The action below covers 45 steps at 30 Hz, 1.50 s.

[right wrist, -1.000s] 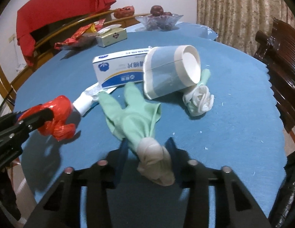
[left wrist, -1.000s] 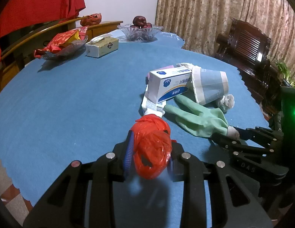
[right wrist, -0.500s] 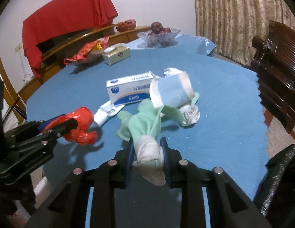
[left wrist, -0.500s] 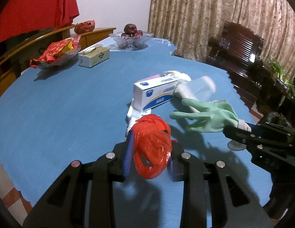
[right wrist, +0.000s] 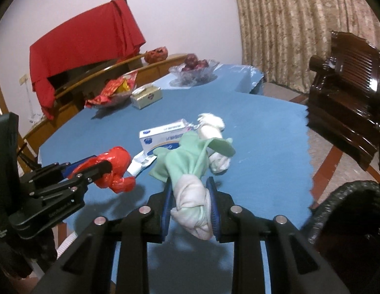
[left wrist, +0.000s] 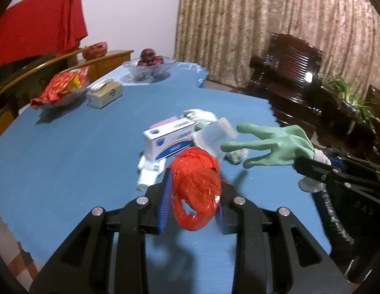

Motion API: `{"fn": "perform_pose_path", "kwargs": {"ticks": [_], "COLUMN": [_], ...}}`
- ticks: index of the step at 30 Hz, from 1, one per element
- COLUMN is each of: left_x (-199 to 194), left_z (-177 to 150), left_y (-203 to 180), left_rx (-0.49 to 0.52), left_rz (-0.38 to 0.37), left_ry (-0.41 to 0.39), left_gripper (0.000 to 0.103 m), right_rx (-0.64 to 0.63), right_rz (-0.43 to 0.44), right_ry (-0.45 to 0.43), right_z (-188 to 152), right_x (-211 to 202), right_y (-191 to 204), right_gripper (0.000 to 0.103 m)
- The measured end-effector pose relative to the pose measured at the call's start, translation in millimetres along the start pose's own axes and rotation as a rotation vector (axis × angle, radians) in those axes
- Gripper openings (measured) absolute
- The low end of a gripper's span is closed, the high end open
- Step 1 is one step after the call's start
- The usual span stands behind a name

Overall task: Collect trash
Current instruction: 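Lift the red bag and green glove and carry them toward the bin, then hold the red bag and green glove over the bin and open both tools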

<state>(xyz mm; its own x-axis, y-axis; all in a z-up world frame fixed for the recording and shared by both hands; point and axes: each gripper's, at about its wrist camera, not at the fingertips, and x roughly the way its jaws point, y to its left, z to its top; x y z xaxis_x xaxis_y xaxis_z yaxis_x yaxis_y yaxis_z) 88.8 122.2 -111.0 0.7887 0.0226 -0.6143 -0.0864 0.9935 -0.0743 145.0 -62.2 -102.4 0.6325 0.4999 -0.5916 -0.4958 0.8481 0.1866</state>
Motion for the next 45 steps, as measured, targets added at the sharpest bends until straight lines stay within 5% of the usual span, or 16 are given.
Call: {"fn": "perform_pose_path", "kwargs": {"ticks": [20, 45], "left_x": [-23.8, -18.5], "left_z": [26.9, 16.9], "left_y": [-96.2, -231.0], "left_rx": [0.112, 0.292], "left_rz": [-0.186, -0.436], "left_ry": [-0.07, -0.045], "left_gripper": [0.029, 0.029], "right_rx": [0.074, 0.227], "right_rz": [-0.143, -0.4], "right_ry": [-0.124, -0.161], "right_z": [1.4, -57.1], "right_x": [-90.1, -183.7], "right_y": [-57.2, -149.7], "right_gripper": [0.027, 0.027]}}
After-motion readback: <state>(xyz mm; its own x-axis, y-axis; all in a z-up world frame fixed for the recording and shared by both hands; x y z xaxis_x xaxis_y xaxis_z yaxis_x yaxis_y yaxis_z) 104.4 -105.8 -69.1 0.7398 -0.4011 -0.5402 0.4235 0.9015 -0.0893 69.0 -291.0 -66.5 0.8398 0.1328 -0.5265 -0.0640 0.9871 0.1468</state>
